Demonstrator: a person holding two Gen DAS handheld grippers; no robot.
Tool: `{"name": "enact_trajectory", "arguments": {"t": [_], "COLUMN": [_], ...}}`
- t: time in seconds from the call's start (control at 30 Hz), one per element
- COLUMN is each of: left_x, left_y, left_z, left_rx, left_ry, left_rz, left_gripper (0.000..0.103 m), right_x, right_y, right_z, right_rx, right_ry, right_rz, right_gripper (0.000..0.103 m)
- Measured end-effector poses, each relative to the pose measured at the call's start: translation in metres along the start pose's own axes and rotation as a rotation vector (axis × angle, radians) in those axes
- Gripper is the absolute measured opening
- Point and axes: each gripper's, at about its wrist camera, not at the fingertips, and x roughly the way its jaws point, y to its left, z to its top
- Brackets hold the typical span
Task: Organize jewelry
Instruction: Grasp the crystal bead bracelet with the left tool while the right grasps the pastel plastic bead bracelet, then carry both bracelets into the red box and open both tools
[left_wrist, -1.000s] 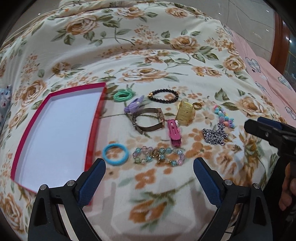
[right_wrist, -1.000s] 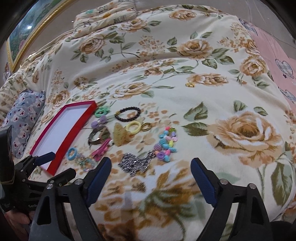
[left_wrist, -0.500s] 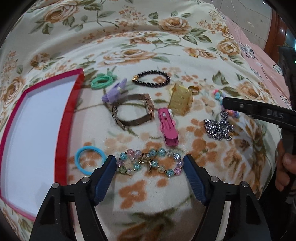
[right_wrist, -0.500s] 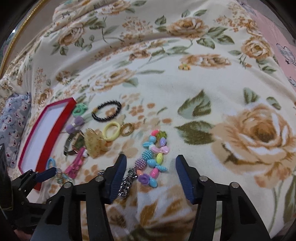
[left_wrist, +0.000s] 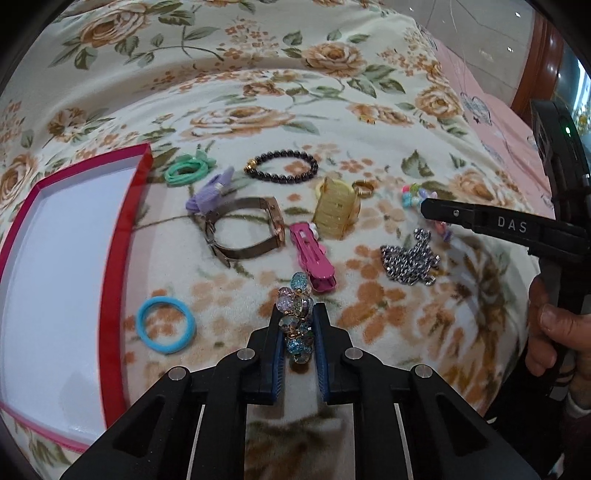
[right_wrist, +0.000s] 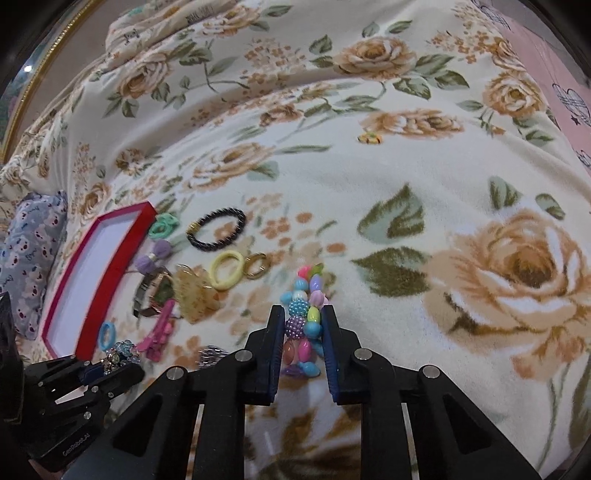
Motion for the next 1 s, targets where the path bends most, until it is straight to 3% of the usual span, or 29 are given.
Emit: {"name": "enact_trajectory", "arguments": {"t": [0.5,1.0], "left_x": [-0.083,-0.124], "left_y": [0.035,0.103], "left_z": [-0.006,-0.026], "left_rx": [-0.112,-0.272], "left_ry": [-0.158,-0.179], "left_rz": [0.027,0.151], "left_gripper": [0.013,0.013], "right_x": [-0.034,-0.002], "right_y": [0.067,0.195], "right_z": [0.019,0.013], "right_rx": [-0.095,-0.259], "right_ry": [-0.084,-0.002], "right_rz": [0.142,0.385], "right_gripper": [0.018,0.018]}}
